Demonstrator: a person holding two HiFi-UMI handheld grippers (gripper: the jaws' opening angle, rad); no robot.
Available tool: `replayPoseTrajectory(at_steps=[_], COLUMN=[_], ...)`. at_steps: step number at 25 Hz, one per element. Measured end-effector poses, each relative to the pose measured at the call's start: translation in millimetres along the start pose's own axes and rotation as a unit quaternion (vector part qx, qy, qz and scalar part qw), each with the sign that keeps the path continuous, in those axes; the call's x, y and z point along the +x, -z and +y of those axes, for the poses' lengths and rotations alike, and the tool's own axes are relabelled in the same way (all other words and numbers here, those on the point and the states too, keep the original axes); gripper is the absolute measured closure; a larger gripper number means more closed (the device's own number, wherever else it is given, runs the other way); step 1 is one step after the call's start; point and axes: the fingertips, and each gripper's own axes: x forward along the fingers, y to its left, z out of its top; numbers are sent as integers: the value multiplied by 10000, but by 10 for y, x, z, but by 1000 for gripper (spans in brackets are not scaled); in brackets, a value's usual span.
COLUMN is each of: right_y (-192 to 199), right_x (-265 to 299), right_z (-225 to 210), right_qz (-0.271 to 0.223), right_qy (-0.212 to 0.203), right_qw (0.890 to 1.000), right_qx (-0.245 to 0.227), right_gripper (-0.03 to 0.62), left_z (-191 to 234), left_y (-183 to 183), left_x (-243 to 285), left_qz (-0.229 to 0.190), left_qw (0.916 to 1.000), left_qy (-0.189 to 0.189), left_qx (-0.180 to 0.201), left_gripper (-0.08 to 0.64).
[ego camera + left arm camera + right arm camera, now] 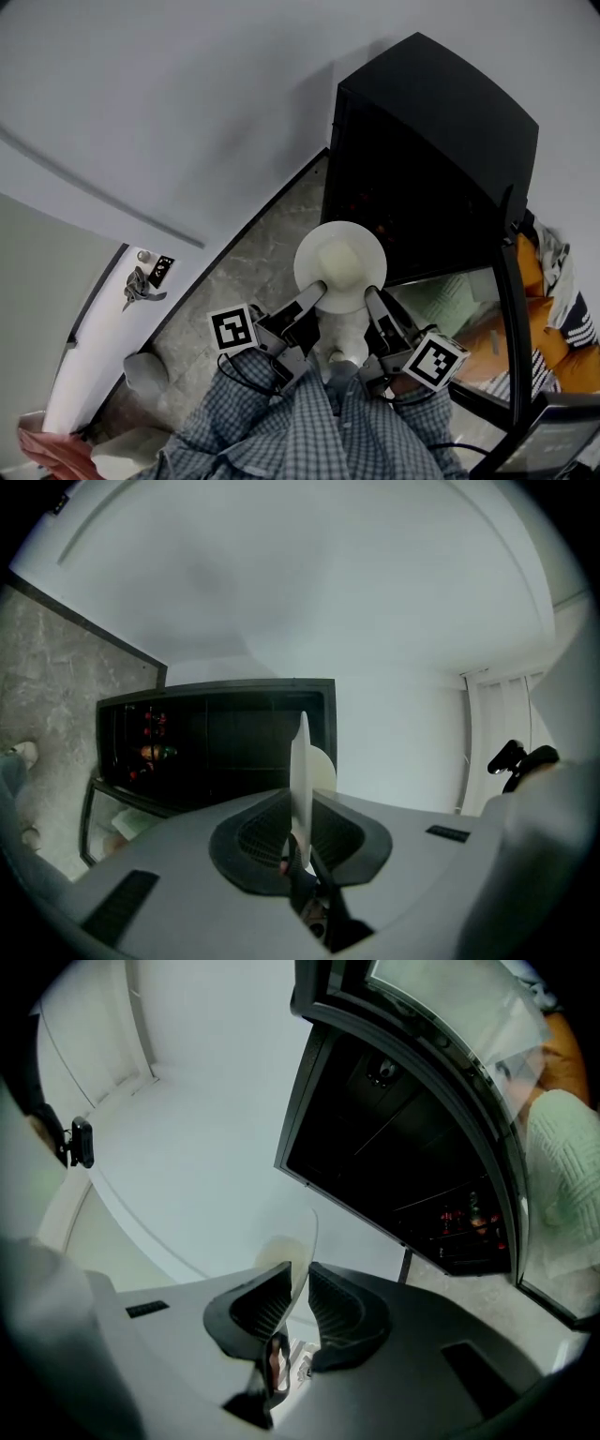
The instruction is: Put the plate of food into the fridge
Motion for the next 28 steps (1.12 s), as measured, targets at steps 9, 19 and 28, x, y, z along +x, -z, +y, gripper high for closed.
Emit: replayPoseTrajectory(at_steps=[9,19,28], right_y=[-166,-186,-253], right_x=[324,517,471], right_z=[-78,-235,-597], right_qz=[-377,-937,-1196], right_qy=[283,592,783], right_qw=[9987,9930,9882], right_qx=[197,403,553], right_gripper=[526,527,527], left_z=[42,213,511], left_y=[-398,-607,-522], left_x=[262,480,727], left_qz=[493,1179,1448], left_qw=[9988,9929,9889], left_qy=[-15,-45,-259], left_qx=[-59,-168,-224], left_gripper=[520,521,520])
